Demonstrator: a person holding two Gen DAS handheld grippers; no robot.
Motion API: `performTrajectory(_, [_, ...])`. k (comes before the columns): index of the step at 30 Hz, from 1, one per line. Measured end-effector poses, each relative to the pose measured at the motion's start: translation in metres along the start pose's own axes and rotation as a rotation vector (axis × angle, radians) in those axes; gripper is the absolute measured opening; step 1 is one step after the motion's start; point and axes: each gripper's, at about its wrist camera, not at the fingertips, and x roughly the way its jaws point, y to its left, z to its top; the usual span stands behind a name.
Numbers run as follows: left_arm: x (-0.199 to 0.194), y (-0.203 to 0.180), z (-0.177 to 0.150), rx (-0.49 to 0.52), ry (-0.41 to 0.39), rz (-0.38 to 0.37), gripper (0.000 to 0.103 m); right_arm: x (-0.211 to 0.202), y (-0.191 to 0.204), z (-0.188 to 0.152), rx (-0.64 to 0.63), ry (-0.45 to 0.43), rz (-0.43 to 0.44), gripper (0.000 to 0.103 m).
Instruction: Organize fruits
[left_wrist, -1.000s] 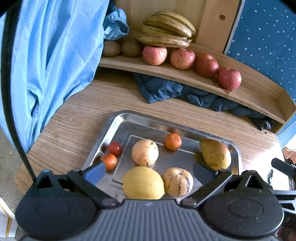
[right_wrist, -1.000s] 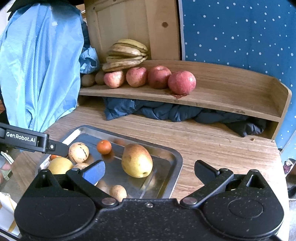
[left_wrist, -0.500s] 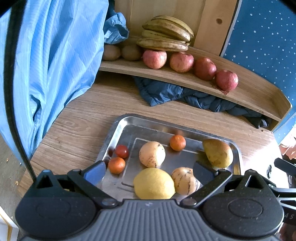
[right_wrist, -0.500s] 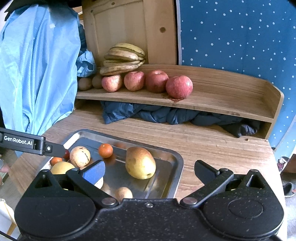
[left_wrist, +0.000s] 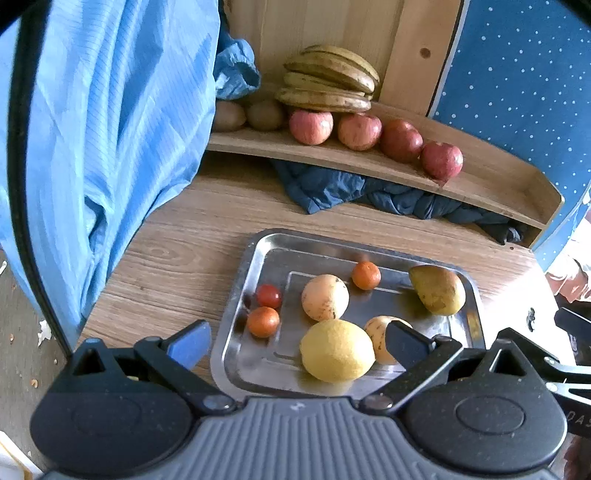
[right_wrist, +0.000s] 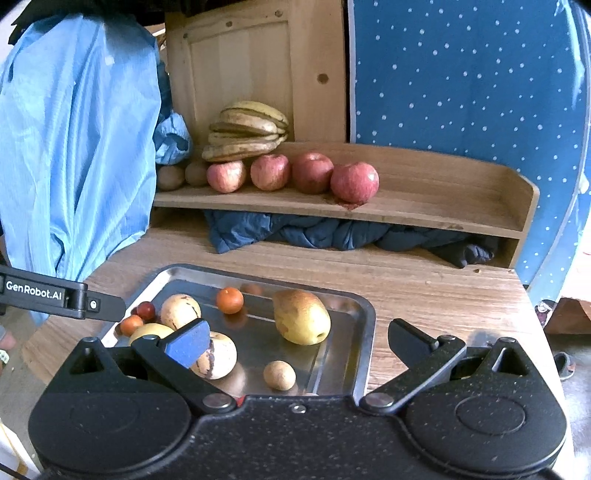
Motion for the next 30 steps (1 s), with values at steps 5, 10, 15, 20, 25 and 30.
performTrajectory(5, [-0.006, 0.009, -0.006, 0.015, 0.002, -0.014, 0.102, -0.012, 0.012, -0.004, 0.012, -0.017, -0.021, 0.102])
performTrajectory(10, [-0.014, 0.019, -0.012, 0.030, 0.001, -0.027, 0.102, -0.021, 0.022, -0.008, 0.021, -0.028, -0.039, 0.102])
performTrajectory(15, [-0.022, 0.029, -0.018, 0.031, -0.002, -0.032, 0.102, -0.029, 0.035, -0.013, 0.025, -0.038, -0.048, 0.102])
performTrajectory(20, [-0.027, 0.035, -0.019, 0.038, -0.009, -0.039, 0.102, -0.035, 0.043, -0.015, 0.026, -0.049, -0.058, 0.102])
performTrajectory(25, [-0.032, 0.042, -0.022, 0.045, -0.026, -0.037, 0.102, -0.041, 0.049, -0.018, 0.025, -0.056, -0.069, 0.102])
performTrajectory(30, [-0.034, 0.050, -0.029, 0.043, -0.021, -0.043, 0.102, -0.048, 0.055, -0.021, 0.020, -0.058, -0.079, 0.102])
